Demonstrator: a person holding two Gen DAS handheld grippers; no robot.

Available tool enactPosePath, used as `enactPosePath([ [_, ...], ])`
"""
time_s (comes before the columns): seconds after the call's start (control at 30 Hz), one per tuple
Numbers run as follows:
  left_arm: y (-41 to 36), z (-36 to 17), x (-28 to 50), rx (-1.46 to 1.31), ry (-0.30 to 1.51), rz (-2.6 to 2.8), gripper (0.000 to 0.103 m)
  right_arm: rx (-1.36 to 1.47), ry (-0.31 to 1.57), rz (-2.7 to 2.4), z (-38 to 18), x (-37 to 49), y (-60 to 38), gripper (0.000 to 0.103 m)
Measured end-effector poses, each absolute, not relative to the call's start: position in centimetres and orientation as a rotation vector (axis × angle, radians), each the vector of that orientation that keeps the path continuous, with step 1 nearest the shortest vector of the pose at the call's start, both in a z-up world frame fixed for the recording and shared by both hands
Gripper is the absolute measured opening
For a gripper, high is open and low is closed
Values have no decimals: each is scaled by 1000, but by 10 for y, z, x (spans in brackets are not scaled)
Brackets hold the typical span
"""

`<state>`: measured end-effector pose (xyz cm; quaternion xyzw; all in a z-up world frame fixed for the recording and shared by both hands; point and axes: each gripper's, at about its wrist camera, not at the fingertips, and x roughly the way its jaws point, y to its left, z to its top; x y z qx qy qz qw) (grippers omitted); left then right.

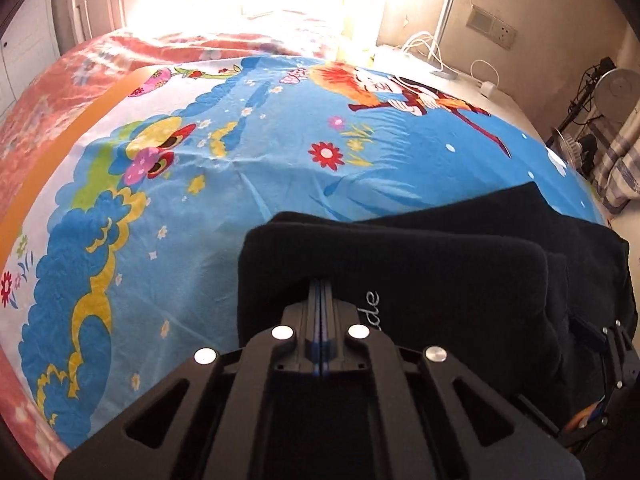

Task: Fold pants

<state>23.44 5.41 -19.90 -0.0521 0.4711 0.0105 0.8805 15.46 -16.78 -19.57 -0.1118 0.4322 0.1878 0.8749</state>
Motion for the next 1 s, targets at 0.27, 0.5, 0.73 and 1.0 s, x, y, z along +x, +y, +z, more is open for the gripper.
enactPosePath([
  [0.27, 49, -211, 280, -33, 1023, -21, 2, -237, 897, 395, -196, 153, -167, 99],
  [0.5, 69, -171, 253, -149, 872, -18, 9, -237, 901, 392, -195, 153, -166, 99],
  [0.73, 66, -212, 238, -164, 936, -47, 14, -209, 914, 399, -166, 164, -169, 98],
  [1.0, 64, -212, 234, -149, 920, -35, 14, -214, 916, 332, -152, 241, -155, 98],
])
